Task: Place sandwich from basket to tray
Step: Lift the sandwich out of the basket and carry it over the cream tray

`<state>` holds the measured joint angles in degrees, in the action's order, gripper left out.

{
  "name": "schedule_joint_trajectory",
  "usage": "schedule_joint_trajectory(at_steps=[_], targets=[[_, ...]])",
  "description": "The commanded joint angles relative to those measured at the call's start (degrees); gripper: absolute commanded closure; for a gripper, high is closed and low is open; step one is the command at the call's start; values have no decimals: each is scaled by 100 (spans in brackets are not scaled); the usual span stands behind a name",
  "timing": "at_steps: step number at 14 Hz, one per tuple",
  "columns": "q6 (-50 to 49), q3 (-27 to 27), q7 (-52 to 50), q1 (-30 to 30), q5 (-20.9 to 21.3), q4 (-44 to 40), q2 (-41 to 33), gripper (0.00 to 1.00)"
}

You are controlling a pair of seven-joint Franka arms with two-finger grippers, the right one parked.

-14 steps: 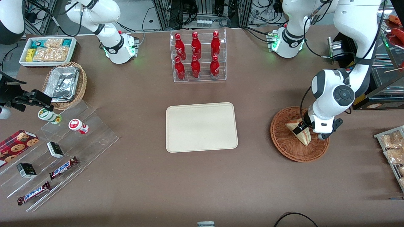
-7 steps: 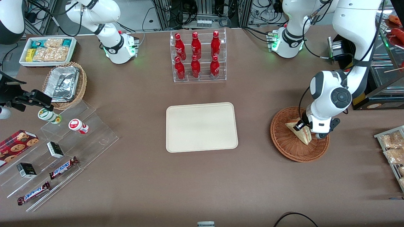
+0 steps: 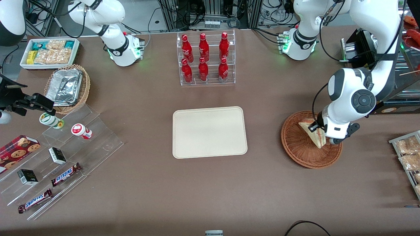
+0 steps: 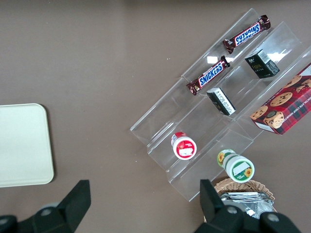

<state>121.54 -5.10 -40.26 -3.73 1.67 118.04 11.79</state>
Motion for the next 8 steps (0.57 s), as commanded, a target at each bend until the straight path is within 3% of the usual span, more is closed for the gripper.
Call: schedule_joint_trajectory(at_steps=[1,8], targets=[[-289,0,70,-548,61,-378,140,100],[-315,-8,18,-1928,0,-982,551,100]])
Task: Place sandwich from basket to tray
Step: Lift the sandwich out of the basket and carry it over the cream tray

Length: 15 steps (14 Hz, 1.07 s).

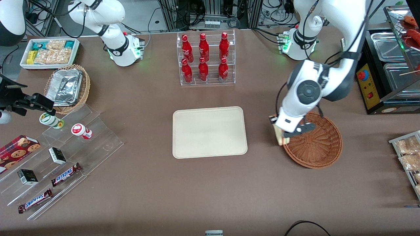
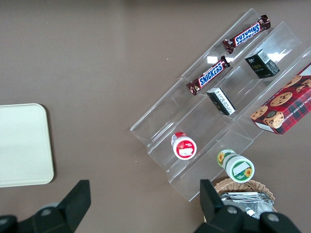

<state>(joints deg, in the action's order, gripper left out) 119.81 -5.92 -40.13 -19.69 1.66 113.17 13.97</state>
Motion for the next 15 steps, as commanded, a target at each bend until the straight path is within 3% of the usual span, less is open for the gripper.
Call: schedule_joint_trajectory(at_steps=[1,9,15], targets=[[-142,73,5,-533,-8,-646,474,100],[-274,3,-319,-1756,-421,-2702,2337,100],[-256,3,-934,-2082,-429,-3801,3208,100]])
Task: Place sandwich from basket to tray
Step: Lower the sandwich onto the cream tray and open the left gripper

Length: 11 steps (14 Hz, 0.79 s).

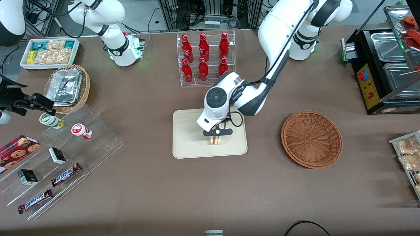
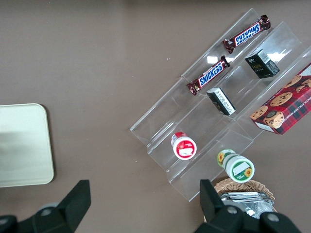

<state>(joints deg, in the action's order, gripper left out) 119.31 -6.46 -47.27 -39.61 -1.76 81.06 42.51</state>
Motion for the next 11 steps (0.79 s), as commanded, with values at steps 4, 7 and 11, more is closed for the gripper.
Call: schedule_joint_trajectory(at_steps=[4,7,11], targets=[[-241,57,-432,-170,-96,-933,601,100],[-250,48,-520,-196,-96,-934,619,100],[-250,48,-555,-214,-96,-925,706,100]])
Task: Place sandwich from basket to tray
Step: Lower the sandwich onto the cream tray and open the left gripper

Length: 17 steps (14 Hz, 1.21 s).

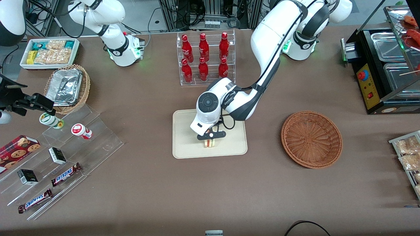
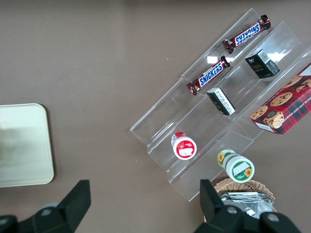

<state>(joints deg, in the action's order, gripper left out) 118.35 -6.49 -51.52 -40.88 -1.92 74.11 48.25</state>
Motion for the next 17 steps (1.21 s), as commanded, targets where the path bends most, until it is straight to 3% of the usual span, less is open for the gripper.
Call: schedule_joint_trajectory(at_steps=[1,2,3,4,5,11,17], targets=[[-180,51,-165,-121,-80,-231,132,100],[-241,51,-165,-130,-80,-231,132,100],[-250,60,-157,-122,-80,-239,132,70],[-251,51,-157,-113,-89,-239,132,4],[-242,60,-157,-113,-80,-239,123,0],[-871,69,-157,-16,-98,-624,-176,0],[-1866,86,97,422,-502,-925,-764,0]])
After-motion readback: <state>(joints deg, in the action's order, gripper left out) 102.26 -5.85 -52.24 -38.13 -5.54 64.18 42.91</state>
